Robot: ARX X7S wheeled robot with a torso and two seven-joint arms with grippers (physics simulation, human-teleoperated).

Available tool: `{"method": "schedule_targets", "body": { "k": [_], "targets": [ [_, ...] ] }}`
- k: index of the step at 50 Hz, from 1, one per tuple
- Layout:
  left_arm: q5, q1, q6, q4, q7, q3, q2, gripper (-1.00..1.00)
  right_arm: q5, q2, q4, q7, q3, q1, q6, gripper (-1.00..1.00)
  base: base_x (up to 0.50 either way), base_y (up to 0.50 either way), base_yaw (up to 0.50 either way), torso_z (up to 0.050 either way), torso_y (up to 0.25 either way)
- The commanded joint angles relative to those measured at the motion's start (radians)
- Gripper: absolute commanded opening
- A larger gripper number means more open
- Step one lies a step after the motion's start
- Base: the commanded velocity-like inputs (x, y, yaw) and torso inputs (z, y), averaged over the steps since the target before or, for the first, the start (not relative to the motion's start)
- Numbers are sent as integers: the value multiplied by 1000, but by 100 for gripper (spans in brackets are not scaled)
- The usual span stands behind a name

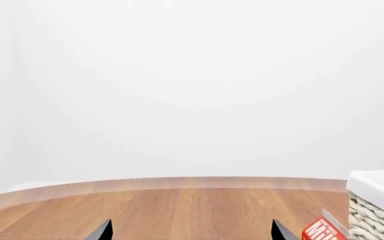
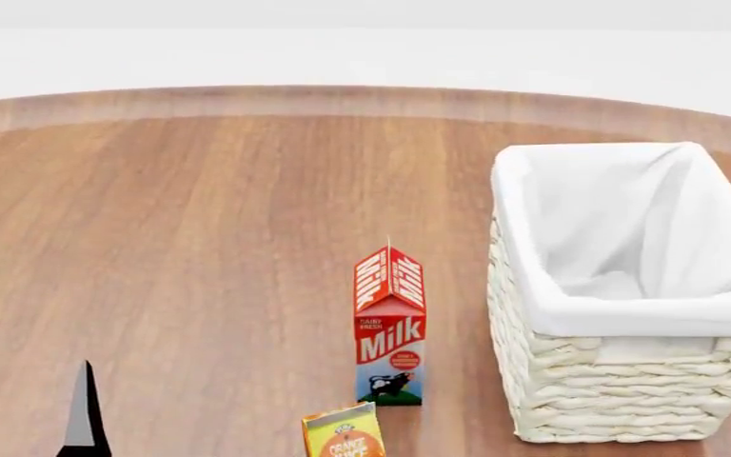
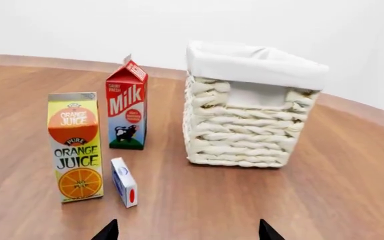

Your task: Pick up the tomato sauce, and put it in the basket.

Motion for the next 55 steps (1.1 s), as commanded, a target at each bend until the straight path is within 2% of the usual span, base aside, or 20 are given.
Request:
{"method": "schedule_targets", "body": {
  "k": [1, 20, 25, 26, 39, 40, 43, 45, 55],
  "targets": [
    [-4, -1, 6, -6, -13, 12, -11, 100, 10, -6, 83, 3, -50, 30, -29, 100, 0, 0, 0, 0, 0],
    [-15, -3, 10, -11, -31, 29, -28, 100, 1, -29, 119, -11, -94, 64, -27, 100, 0, 0, 0, 0, 0],
    [-17, -4, 11, -15, -35, 33, -32, 100, -58, -18, 78, -24, -122, 69, -27, 100, 0, 0, 0, 0, 0],
    [-18, -2, 4, -11, -35, 38, -34, 100, -42, -66, 166, -74, -165, 142, -23, 100, 0, 0, 0, 0, 0],
    [-24, -6, 5, -13, -45, 47, -42, 100, -35, -77, 200, -77, -173, 161, -27, 100, 0, 0, 0, 0, 0],
    [-24, -6, 6, -15, -45, 48, -43, 100, -29, -62, 151, -68, -168, 149, 9, 100, 0, 0, 0, 0, 0],
    [-24, -6, 8, -19, -47, 53, -44, 100, -16, -82, 224, -84, -176, 170, -28, 100, 0, 0, 0, 0, 0],
    [-24, -6, 8, -18, -48, 56, -46, 100, -5, -56, 140, -69, -167, 150, 27, 100, 0, 0, 0, 0, 0],
    [-29, -8, 5, -18, -55, 62, -52, 100, 57, -61, 123, -29, -144, 158, 140, 100, 0, 0, 0, 0, 0]
  ]
}}
